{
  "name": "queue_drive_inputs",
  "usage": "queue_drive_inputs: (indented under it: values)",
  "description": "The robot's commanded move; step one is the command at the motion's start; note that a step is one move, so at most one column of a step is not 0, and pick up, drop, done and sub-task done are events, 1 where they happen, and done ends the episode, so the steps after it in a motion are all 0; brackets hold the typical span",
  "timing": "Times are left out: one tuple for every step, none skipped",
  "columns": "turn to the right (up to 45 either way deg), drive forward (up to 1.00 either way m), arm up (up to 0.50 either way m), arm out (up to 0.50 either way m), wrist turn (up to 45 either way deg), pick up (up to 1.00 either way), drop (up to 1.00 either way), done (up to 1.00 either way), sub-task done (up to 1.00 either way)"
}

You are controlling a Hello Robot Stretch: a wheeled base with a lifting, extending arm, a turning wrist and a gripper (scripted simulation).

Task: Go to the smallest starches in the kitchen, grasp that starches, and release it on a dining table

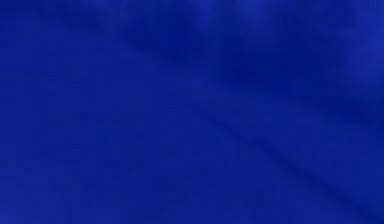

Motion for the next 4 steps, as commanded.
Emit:
queue_drive_inputs:
  values:
    - [6.0, 0.00, 0.00, 0.00, 0.0, 0.00, 0.00, 0.00, 0.00]
    - [-45.0, 0.00, 0.00, 0.00, 0.0, 0.00, 0.00, 0.00, 0.00]
    - [-45.0, 0.00, 0.00, 0.00, 0.0, 0.00, 0.00, 0.00, 0.00]
    - [-45.0, 0.00, 0.00, 0.00, 0.0, 0.00, 0.00, 0.00, 0.00]
